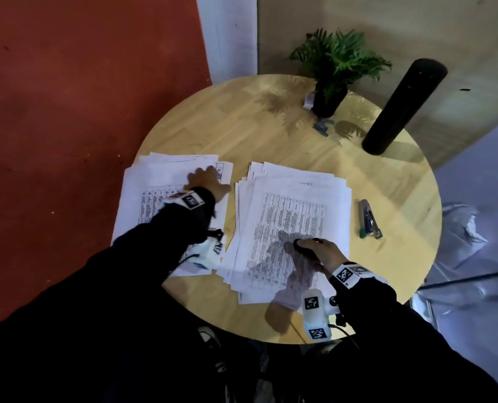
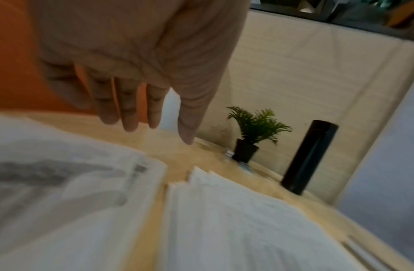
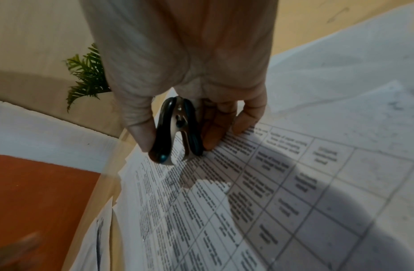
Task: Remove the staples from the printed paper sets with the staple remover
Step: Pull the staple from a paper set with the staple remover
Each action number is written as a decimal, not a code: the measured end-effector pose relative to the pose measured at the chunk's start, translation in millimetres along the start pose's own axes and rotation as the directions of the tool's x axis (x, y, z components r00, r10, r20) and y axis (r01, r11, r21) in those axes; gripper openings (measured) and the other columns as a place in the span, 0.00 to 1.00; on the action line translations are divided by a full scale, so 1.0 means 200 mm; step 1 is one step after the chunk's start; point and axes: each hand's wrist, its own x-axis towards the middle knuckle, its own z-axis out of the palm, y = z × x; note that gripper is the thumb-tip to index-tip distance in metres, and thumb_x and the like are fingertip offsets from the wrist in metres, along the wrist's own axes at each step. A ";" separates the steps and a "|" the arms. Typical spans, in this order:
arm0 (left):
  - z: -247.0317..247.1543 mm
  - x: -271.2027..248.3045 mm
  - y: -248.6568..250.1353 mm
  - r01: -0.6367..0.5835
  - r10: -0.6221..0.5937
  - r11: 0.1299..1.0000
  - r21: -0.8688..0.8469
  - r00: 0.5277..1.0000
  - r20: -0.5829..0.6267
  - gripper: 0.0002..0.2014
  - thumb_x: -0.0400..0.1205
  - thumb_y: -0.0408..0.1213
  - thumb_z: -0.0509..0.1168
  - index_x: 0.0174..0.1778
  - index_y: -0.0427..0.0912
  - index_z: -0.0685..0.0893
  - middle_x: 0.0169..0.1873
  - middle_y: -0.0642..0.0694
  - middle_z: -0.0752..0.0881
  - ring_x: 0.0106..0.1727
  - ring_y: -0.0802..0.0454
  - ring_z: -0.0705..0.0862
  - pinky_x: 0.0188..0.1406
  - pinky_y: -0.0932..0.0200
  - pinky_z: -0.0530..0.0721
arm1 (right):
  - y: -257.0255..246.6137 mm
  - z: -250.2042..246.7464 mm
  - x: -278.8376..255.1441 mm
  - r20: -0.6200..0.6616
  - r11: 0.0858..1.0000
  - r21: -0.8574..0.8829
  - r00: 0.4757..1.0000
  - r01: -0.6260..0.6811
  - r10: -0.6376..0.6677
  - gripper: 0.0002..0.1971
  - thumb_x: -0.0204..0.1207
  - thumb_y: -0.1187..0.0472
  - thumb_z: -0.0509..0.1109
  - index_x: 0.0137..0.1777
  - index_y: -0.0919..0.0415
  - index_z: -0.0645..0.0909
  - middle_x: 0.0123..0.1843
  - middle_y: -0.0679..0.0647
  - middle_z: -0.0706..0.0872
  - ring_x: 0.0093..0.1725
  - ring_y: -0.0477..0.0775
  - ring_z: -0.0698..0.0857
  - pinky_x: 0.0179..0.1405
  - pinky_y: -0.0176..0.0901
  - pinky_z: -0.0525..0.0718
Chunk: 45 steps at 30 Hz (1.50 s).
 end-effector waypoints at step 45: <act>-0.36 -0.37 0.22 -0.460 0.443 0.445 -0.768 0.859 -0.257 0.12 0.77 0.25 0.69 0.56 0.31 0.84 0.34 0.62 0.90 0.41 0.68 0.87 0.44 0.74 0.82 | -0.76 -0.38 -0.45 0.116 0.742 0.448 0.790 0.499 -0.602 0.37 0.29 0.45 0.86 0.44 0.50 0.83 0.39 0.41 0.90 0.40 0.38 0.87 0.27 0.26 0.75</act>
